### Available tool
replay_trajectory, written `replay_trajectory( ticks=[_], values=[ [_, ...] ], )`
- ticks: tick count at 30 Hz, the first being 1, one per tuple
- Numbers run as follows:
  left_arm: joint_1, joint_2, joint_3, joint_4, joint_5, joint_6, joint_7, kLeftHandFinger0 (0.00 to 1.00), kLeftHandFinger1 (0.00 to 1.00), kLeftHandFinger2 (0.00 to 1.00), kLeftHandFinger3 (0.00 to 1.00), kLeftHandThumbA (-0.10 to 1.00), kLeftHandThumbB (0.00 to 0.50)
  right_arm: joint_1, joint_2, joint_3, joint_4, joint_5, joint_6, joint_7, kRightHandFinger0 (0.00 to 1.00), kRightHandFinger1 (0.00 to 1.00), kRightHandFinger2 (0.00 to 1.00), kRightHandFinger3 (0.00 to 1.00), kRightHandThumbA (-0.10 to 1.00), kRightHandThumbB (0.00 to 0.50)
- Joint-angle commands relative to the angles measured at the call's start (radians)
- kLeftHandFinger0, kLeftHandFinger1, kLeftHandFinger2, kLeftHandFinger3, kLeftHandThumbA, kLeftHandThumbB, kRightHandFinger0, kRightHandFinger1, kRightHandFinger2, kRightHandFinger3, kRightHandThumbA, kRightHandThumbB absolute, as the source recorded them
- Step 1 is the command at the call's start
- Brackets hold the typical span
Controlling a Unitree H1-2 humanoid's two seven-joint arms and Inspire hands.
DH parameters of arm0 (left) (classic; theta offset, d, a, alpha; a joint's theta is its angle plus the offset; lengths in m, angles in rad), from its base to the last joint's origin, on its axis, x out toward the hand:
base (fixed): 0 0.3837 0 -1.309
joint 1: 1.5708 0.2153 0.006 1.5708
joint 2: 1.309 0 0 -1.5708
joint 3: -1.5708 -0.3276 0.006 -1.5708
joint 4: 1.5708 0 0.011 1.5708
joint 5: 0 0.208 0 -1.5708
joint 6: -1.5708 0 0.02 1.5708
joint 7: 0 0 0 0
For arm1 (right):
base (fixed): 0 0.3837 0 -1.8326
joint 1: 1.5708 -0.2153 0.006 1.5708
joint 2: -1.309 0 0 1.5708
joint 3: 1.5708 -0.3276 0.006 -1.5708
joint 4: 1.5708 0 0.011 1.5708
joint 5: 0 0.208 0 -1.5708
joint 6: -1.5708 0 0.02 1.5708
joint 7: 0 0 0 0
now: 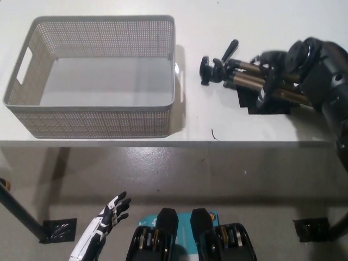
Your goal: The robot uses its right hand to pick the tripod on the desk and places it into a rectangular container on the left.
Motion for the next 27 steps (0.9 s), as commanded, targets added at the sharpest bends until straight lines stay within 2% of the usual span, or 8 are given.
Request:
replay_trajectory(
  ticks=[1, 15, 17, 18, 19, 23, 25, 27],
  values=[
    [0.019, -0.004, 0.006, -0.019, -0.031, -0.053, -0.012, 1.00, 1.00, 1.00, 1.00, 1.00, 0.353, 0.053, -0.004, 0.028, 0.020, -0.021, 0.038, -0.035, 1.00, 1.00, 1.00, 1.00, 1.00, 0.423],
    [0.021, -0.001, 0.007, -0.016, -0.036, -0.072, -0.013, 1.00, 1.00, 1.00, 1.00, 1.00, 0.349, 0.185, 0.011, 0.035, 0.020, -0.004, 0.044, -0.233, 1.00, 1.00, 1.00, 1.00, 1.00, 0.398],
    [0.021, 0.000, 0.008, -0.018, -0.034, -0.067, -0.013, 1.00, 1.00, 1.00, 1.00, 1.00, 0.342, 0.200, 0.011, 0.026, 0.014, -0.004, 0.012, -0.340, 0.96, 1.00, 1.00, 1.00, 0.63, 0.306],
    [0.021, 0.001, 0.008, -0.020, -0.032, -0.065, -0.011, 1.00, 1.00, 1.00, 1.00, 1.00, 0.331, 0.212, 0.010, 0.033, 0.009, -0.020, -0.021, -0.435, 0.81, 0.93, 0.98, 1.00, 0.41, 0.200],
    [0.021, -0.001, 0.009, -0.019, -0.031, -0.068, -0.009, 1.00, 1.00, 1.00, 1.00, 1.00, 0.322, 0.224, 0.007, 0.031, 0.002, -0.026, -0.062, -0.530, 0.38, 0.44, 0.55, 0.78, 0.01, 0.214],
    [0.027, -0.006, 0.006, -0.018, -0.012, -0.069, 0.002, 1.00, 1.00, 1.00, 1.00, 1.00, 0.317, 0.239, 0.001, -0.049, -0.008, 0.043, -0.137, -0.618, 0.00, 0.10, 0.29, 0.33, -0.10, 0.145],
    [0.028, -0.006, 0.010, -0.020, -0.016, -0.066, 0.003, 1.00, 1.00, 1.00, 1.00, 1.00, 0.322, 0.234, 0.004, -0.074, -0.008, 0.060, -0.148, -0.611, 0.00, 0.32, 0.73, 0.54, -0.10, 0.132],
    [0.016, -0.005, 0.013, -0.007, -0.028, -0.077, -0.004, 1.00, 1.00, 1.00, 1.00, 1.00, 0.325, 0.223, 0.002, -0.116, -0.008, 0.094, -0.170, -0.590, 0.00, 0.46, 0.87, 0.77, -0.10, 0.126]
  ],
)
